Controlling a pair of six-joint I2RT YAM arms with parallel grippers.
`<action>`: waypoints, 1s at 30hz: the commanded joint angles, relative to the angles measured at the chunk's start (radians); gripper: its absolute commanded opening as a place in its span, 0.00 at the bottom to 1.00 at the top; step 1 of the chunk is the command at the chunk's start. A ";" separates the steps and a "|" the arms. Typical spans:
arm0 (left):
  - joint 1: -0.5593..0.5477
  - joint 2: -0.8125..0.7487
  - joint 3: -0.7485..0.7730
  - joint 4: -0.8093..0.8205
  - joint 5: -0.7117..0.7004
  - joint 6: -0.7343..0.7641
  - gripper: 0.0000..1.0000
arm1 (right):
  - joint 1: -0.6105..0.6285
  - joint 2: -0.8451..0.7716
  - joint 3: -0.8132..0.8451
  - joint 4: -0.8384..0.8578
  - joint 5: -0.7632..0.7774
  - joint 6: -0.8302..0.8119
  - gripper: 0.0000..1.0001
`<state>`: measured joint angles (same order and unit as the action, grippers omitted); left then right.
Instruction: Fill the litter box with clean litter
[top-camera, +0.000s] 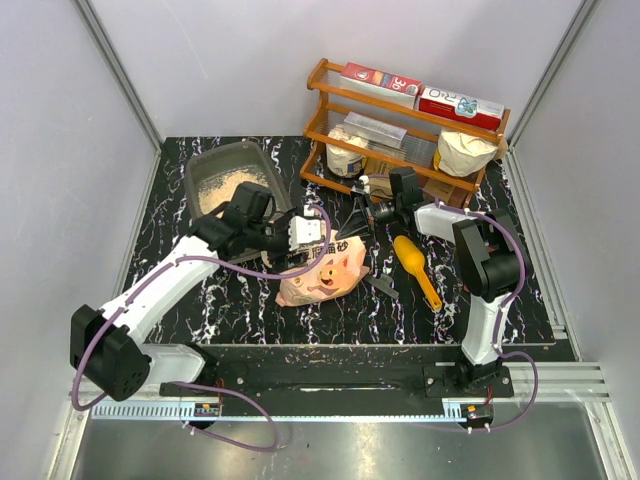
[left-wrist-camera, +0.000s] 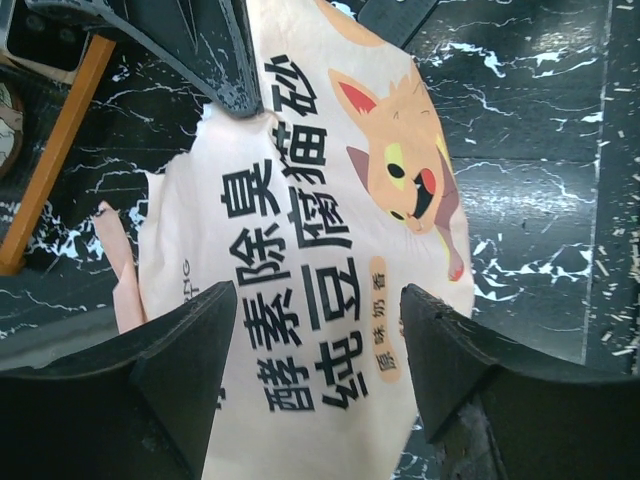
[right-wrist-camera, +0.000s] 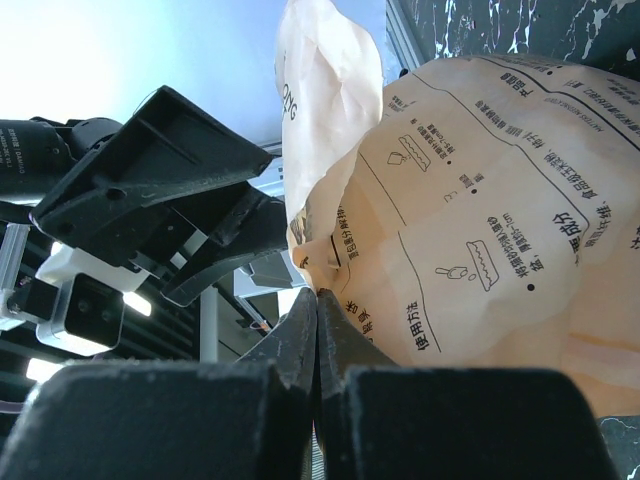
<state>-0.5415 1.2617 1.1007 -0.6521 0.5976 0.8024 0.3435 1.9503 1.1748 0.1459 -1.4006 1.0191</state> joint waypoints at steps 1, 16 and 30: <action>-0.023 0.025 -0.016 0.132 -0.041 0.086 0.70 | -0.011 -0.054 0.029 0.038 -0.097 0.047 0.00; -0.040 0.146 0.025 0.019 -0.007 0.124 0.50 | -0.011 -0.042 0.036 0.038 -0.107 0.061 0.00; -0.026 0.177 0.051 0.038 0.126 -0.143 0.10 | -0.112 -0.272 0.017 -0.035 0.060 -0.416 0.30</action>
<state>-0.5747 1.4464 1.1366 -0.6334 0.6079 0.7799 0.2893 1.8816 1.1732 0.1184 -1.3785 0.8803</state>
